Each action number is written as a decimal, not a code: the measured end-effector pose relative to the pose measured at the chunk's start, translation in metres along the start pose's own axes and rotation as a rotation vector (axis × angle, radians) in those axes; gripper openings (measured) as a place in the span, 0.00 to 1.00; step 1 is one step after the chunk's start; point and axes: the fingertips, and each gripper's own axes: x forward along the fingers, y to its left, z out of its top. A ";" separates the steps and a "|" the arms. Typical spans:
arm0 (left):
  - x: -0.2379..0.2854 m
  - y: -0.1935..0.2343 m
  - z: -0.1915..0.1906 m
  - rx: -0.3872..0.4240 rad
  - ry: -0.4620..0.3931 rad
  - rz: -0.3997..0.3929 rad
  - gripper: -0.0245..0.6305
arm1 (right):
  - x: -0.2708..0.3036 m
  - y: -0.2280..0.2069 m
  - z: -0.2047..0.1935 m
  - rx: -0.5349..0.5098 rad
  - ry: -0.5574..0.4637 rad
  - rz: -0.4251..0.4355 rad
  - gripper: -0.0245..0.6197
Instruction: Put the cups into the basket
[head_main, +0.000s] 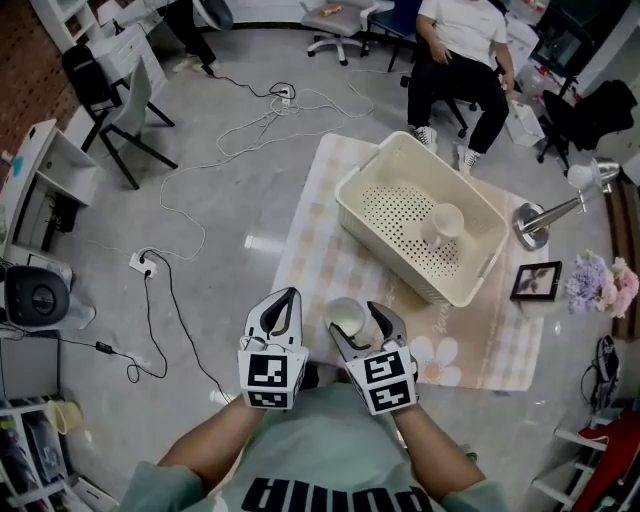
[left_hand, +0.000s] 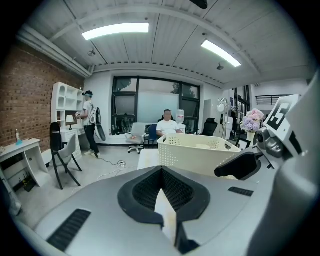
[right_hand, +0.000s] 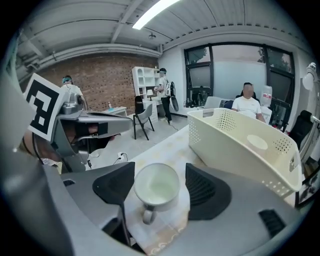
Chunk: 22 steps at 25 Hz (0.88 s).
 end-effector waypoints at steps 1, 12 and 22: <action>0.001 0.001 -0.002 0.001 0.006 0.000 0.05 | 0.003 0.002 -0.003 -0.006 0.013 0.009 0.52; 0.011 0.004 -0.026 0.006 0.063 -0.007 0.05 | 0.032 0.012 -0.028 -0.110 0.113 0.037 0.63; 0.014 0.003 -0.029 0.019 0.073 -0.024 0.05 | 0.050 0.008 -0.038 -0.194 0.146 0.014 0.64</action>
